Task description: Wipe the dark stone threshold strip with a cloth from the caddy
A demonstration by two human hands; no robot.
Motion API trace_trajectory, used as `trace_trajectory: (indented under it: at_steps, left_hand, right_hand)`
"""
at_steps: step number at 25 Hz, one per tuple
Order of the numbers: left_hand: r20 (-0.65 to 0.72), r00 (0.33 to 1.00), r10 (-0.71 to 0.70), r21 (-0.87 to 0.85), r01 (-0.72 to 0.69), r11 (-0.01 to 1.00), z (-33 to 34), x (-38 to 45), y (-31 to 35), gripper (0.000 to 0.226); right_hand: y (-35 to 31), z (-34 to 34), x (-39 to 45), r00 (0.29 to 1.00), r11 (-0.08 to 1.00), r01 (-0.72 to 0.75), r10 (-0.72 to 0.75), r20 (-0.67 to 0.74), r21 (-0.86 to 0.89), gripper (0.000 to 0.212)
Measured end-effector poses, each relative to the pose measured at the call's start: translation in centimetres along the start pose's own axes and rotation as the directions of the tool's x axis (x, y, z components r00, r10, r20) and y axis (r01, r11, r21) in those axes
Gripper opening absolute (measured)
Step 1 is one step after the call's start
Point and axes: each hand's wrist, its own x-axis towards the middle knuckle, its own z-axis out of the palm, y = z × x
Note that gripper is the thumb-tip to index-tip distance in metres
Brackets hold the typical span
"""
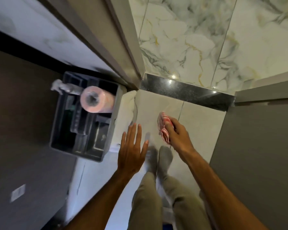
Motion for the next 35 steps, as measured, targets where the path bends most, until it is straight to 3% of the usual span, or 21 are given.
trace_trajectory:
  at_steps: [5, 10, 13, 17, 21, 23, 25, 28, 30, 33, 35]
  left_hand:
    - [0.029, 0.995, 0.1, 0.066, -0.101, 0.993, -5.5, -7.3, -5.9, 0.074]
    - [-0.031, 0.999, -0.021, 0.099, 0.024, 0.995, -9.6, -8.3, -14.8, 0.078]
    - [-0.13, 0.989, -0.068, 0.123, 0.084, 0.989, -10.2, -6.4, -19.3, 0.077]
    - [-0.224, 0.971, -0.087, 0.05, 0.101, 0.994, -8.3, -0.9, -24.8, 0.072]
    - [-0.277, 0.954, 0.116, 0.1, -0.092, 0.991, -4.5, 4.9, -27.0, 0.072]
    - [-0.328, 0.932, 0.151, 0.092, -0.128, 0.988, -1.9, 6.8, -28.1, 0.071]
    - [-0.416, 0.896, 0.158, 0.098, -0.129, 0.987, 0.0, 8.3, -28.8, 0.07]
    - [-0.439, 0.877, 0.193, 0.171, -0.13, 0.977, 0.6, 8.2, -28.7, 0.073]
    - [-0.328, 0.924, 0.197, 0.163, -0.15, 0.975, -1.1, 7.6, -28.7, 0.08]
    - [-0.231, 0.965, 0.126, 0.092, -0.107, 0.99, -8.3, 5.0, -26.3, 0.084]
    - [-0.368, 0.922, 0.124, 0.079, -0.102, 0.992, -14.3, 1.5, -23.5, 0.08]
  right_hand:
    - [-4.6, 4.8, -5.6, 0.991, 0.996, 0.092, -0.092, 0.093, 0.013, 0.046]
    - [-5.4, 13.3, -7.7, 0.966, 0.984, 0.178, -0.17, 0.193, -0.02, 0.042]
    - [-4.8, 18.9, -7.4, 0.961, 0.975, 0.22, -0.21, 0.182, -0.039, 0.037]
    - [-3.1, 27.6, -4.3, 0.983, 0.984, 0.171, -0.167, 0.073, -0.056, 0.032]
    - [1.6, 34.4, 0.7, 0.982, 0.961, 0.16, -0.179, -0.068, -0.227, 0.027]
    - [4.5, 37.4, 3.1, 0.972, 0.845, 0.19, -0.235, -0.028, -0.5, 0.05]
    - [6.7, 39.6, 5.1, 0.986, 0.706, 0.157, -0.149, 0.071, -0.69, 0.073]
    - [6.6, 40.0, 4.6, 0.99, 0.704, 0.12, -0.032, 0.138, -0.7, 0.085]
    - [4.2, 38.5, 2.6, 0.977, 0.71, 0.178, -0.046, 0.207, -0.681, 0.079]
    - [-1.8, 32.8, -5.6, 0.952, 0.79, 0.265, -0.125, 0.278, -0.553, 0.061]
    - [-6.4, 26.7, -14.3, 0.927, 0.8, 0.371, -0.293, 0.233, -0.472, 0.046]
